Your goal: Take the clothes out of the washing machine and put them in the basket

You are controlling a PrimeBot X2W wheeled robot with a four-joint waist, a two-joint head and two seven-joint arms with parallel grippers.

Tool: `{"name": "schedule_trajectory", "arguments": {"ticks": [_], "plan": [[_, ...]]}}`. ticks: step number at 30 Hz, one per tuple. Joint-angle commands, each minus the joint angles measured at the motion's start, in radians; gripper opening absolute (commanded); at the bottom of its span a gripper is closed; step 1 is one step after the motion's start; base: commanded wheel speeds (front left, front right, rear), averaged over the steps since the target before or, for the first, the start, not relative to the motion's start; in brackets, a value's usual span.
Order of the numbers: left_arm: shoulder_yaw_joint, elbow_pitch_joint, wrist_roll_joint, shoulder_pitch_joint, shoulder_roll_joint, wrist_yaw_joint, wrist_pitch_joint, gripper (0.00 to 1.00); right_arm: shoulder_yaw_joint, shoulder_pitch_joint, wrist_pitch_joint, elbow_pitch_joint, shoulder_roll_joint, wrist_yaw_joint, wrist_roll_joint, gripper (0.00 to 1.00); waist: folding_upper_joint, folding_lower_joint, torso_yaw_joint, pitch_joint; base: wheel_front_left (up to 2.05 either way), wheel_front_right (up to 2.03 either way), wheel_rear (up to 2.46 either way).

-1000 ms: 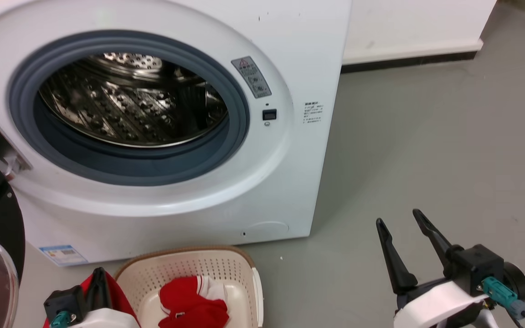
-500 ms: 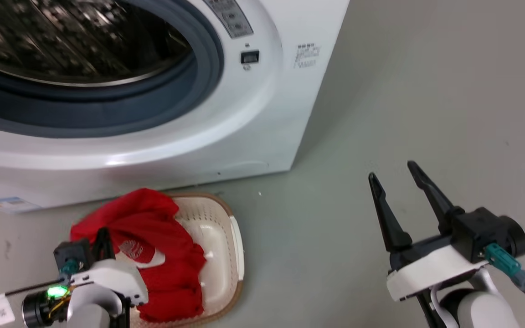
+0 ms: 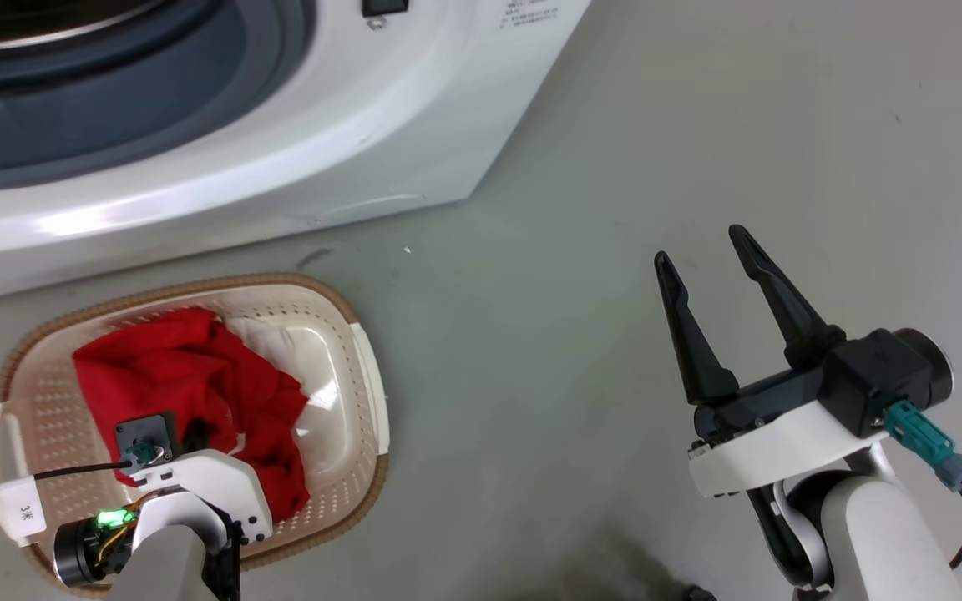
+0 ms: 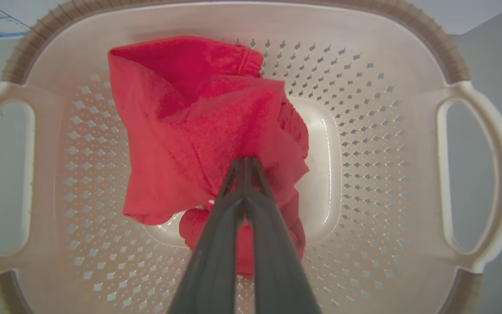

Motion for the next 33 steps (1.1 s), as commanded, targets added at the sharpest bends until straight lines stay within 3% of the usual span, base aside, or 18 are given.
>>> {"name": "schedule_trajectory", "arguments": {"ticks": [1, 10, 17, 18, 19, 20, 33], "plan": [[0.0, 0.059, -0.01, -0.033, -0.002, -0.011, 0.001, 0.0, 0.005, -0.026, -0.012, 0.011, 0.001, -0.001, 0.01, 1.0, 0.0, -0.0002, -0.034, 0.059, 0.0, 0.0, 0.0], [0.019, 0.231, -0.042, -0.101, 0.002, -0.009, 0.015, 0.0, 0.015, -0.052, -0.032, 0.036, 0.001, -0.001, 0.016, 1.0, 0.0, -0.0002, -0.053, 0.112, 0.0, 0.0, 0.0], [0.037, 0.282, -0.078, -0.128, -0.008, -0.025, 0.026, 0.0, 0.021, -0.061, -0.043, 0.055, 0.001, -0.001, 0.018, 1.0, 0.0, -0.0002, -0.053, 0.124, 0.0, 0.0, 0.0], [0.041, 0.285, -0.082, -0.13, -0.013, -0.024, 0.022, 0.36, 0.019, -0.063, -0.045, 0.06, 0.001, -0.001, 0.019, 1.0, 0.0, -0.0002, -0.05, 0.119, 0.0, 0.0, 0.0], [0.04, 0.288, -0.083, -0.13, -0.018, -0.025, 0.021, 0.87, 0.018, -0.064, -0.045, 0.065, 0.001, -0.001, 0.02, 1.0, 0.0, -0.0002, -0.046, 0.11, 0.0, 0.0, 0.0], [0.036, 0.29, -0.082, -0.128, -0.021, -0.027, 0.018, 1.0, 0.019, -0.064, -0.046, 0.07, 0.001, -0.001, 0.019, 1.0, 0.0, -0.0002, -0.043, 0.099, 0.0, 0.0, 0.0], [0.043, 0.244, -0.087, 0.049, -0.071, -0.048, -0.011, 1.0, 0.002, 0.032, -0.015, 0.112, 0.001, -0.001, -0.01, 1.0, 0.0, -0.0002, 0.046, -0.23, 0.0, 0.0, 0.0]]}}
